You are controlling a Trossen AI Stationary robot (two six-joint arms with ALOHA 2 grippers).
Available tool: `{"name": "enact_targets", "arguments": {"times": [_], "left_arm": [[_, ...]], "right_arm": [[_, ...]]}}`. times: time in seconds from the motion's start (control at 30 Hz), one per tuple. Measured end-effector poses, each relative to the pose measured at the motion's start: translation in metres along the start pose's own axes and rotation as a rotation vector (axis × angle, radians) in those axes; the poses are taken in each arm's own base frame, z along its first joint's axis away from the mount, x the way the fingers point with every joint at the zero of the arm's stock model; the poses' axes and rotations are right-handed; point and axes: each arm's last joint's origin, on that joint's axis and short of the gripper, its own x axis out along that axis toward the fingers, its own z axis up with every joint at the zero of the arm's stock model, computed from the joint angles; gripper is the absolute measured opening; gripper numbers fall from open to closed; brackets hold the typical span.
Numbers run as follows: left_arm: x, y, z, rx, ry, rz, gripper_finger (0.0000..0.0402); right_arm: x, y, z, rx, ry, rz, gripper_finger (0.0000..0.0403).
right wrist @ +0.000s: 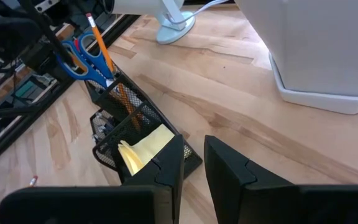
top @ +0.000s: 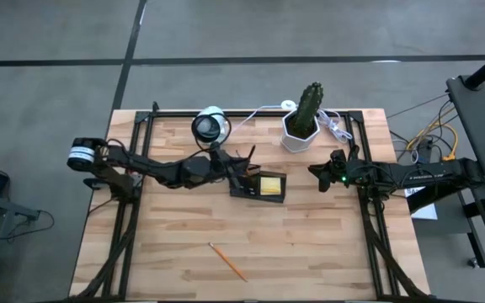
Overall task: Pick and place office supplies into organizer
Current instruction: Put the black pen into the black desk organizer
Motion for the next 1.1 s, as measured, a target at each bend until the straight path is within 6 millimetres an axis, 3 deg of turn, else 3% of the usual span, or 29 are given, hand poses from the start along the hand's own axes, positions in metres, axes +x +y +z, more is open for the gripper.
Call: {"name": "enact_targets", "arguments": {"times": [0.67, 1.0, 1.1], "left_arm": [[0.018, 0.003, -0.032, 0.057, 0.079, 0.004, 0.0007], [0.021, 0.001, -0.030, 0.060, 0.081, -0.010, 0.0007], [0.021, 0.002, -0.032, 0.062, 0.094, -0.007, 0.0030]], "right_arm": [[0.000, 0.000, 0.000, -0.004, 0.001, 0.000, 0.0054], [0.000, 0.000, 0.000, -0.004, 0.001, 0.000, 0.0054], [0.000, 0.000, 0.000, -0.004, 0.001, 0.000, 0.0054]]}}
